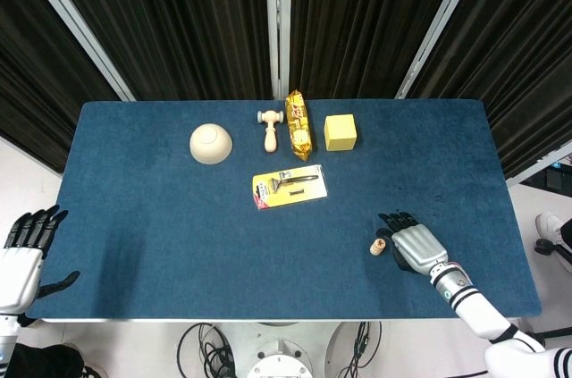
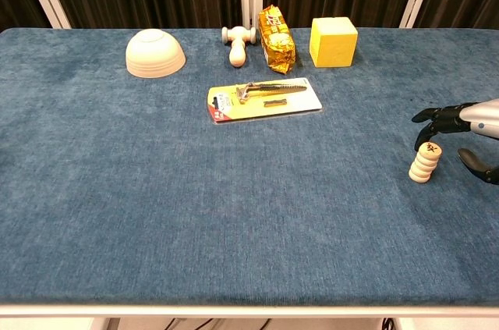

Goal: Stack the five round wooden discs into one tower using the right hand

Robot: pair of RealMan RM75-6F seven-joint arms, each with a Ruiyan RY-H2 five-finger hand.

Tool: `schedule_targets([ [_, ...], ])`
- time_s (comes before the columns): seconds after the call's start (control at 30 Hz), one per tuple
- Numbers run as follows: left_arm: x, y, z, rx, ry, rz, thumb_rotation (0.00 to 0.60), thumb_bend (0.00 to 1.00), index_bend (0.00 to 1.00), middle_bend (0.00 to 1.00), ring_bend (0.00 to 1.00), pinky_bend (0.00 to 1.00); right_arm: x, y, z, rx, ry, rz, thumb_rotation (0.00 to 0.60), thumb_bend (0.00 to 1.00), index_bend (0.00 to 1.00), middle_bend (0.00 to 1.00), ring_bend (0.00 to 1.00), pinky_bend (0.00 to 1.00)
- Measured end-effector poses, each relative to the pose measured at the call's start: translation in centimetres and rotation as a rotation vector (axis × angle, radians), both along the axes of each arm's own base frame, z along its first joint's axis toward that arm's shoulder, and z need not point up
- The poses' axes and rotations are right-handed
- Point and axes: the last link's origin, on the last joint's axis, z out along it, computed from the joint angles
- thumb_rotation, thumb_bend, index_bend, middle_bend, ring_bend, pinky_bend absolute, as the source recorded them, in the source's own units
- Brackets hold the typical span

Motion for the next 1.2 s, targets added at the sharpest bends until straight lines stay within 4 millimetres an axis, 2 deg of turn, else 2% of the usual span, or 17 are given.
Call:
schedule_targets([
  [1.2,0.03,-0.04,-0.02,0.000,0.002,-0.001,0.600,0.14,0.08,0.00,0.00,0.00,0.17,0.44,0.06,0.001,0.000,0.004,0.572,0.77,0.30,0.00,0.00,0.00],
])
